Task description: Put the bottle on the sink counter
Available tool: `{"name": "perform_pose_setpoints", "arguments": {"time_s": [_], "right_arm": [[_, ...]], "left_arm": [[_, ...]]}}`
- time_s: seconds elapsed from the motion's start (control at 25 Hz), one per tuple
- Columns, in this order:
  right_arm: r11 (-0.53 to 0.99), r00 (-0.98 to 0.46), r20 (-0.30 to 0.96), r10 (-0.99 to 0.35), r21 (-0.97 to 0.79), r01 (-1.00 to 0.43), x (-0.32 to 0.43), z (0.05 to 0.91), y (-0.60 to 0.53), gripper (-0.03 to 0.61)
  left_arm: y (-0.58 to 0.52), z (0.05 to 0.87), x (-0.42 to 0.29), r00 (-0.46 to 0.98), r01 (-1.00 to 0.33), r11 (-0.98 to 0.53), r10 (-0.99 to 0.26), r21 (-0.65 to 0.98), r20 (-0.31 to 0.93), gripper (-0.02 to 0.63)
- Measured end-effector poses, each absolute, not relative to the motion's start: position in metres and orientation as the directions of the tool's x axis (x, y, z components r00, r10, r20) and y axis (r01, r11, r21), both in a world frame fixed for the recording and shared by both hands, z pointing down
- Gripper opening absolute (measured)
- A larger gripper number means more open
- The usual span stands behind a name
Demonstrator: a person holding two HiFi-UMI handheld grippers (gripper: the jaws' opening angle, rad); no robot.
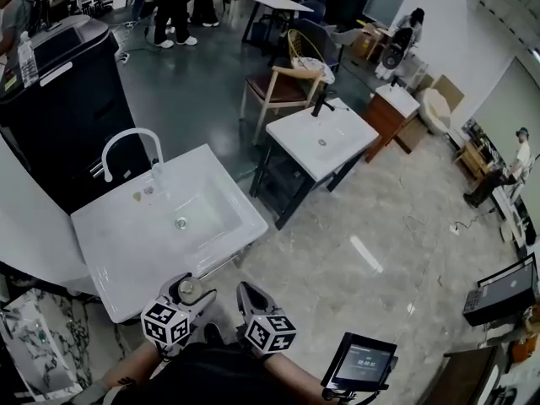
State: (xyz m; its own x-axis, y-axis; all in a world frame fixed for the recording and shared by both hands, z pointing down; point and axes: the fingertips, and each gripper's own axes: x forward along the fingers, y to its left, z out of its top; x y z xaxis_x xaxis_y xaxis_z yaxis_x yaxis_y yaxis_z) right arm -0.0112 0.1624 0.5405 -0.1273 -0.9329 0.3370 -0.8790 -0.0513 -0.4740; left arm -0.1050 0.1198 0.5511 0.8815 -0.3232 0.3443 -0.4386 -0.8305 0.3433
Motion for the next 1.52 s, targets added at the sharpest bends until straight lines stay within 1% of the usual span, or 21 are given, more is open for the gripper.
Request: {"name": "perform_pose_setpoints", "arguments": {"time_s": [0.32,0.68,0.92,1.24,1.52], "right_arm": [[-0.032,-0.158,0.345,-0.925,-0.485,-0.874,-0.017,0.547,0.140,-0.005],[0.041,-0.225,0.315,-0.922,-0.498,-0.866,-0.007,0.544,0.100,-0.005],[0.055,-0.258,0.324,-0.910,-0.524,-0.850,0.026,0.549,0.066,-0.005],[0.076,-0.294,0.334,-0.896,-0.536,-0.841,0.083,0.553,0.025,-0.005],[0.127,-0.343,0.329,-0.880,-0.533,-0.837,0.116,0.549,-0.002,-0.005]], "left_arm": [[0.101,0.562,-0.113,0.870,-0.463,-0.811,-0.337,0.359,0.361,0.344],[0.073,0.557,-0.102,0.847,-0.512,-0.786,-0.394,0.346,0.357,0.344],[0.045,0.563,-0.074,0.828,-0.543,-0.756,-0.409,0.366,0.383,0.344],[0.003,0.560,-0.013,0.812,-0.571,-0.735,-0.439,0.367,0.384,0.344],[-0.019,0.551,0.014,0.766,-0.637,-0.698,-0.526,0.327,0.369,0.344]]}}
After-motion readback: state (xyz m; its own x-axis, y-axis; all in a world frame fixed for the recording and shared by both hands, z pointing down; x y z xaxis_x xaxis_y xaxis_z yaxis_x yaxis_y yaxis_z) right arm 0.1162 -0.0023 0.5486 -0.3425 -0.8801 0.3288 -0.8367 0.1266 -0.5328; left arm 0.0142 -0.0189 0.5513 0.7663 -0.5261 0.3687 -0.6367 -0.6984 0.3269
